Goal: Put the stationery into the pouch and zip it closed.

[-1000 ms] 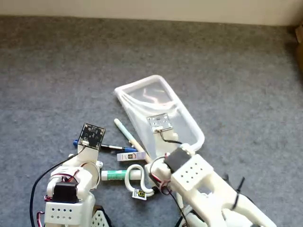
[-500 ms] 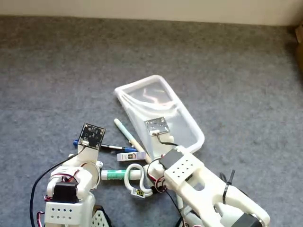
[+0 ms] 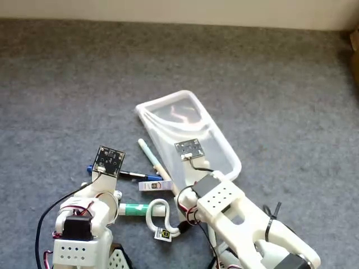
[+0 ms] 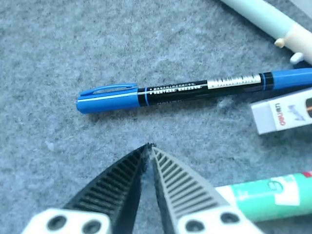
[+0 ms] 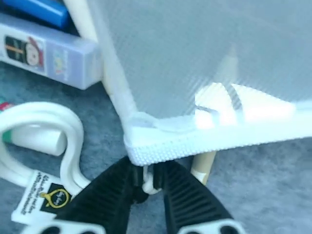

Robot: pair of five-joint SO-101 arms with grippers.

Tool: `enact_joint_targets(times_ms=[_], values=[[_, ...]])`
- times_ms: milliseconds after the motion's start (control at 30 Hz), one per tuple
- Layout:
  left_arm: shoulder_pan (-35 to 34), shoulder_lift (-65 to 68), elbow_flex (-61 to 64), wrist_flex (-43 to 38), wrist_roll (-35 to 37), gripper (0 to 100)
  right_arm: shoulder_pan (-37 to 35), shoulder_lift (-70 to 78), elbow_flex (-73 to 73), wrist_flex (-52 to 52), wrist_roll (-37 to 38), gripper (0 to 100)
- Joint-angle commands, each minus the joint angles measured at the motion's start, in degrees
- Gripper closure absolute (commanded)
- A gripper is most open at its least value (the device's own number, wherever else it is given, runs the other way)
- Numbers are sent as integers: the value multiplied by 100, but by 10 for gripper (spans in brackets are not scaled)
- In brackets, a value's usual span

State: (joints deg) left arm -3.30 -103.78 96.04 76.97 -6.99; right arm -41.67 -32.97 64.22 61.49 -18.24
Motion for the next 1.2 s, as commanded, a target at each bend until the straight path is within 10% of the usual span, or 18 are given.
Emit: enact_joint_targets(times_ms=[0,700,1167], values=[[-48,-75,66,-18,-26,993,242,-40,-470,198,343,995],[-22,-75,-1253,-2462,-26,986,910,-1956,-1631,198,1925,995],[22,-66,-1560,-2866,1169,681,382,-2844,-1499,-892,1908,995]])
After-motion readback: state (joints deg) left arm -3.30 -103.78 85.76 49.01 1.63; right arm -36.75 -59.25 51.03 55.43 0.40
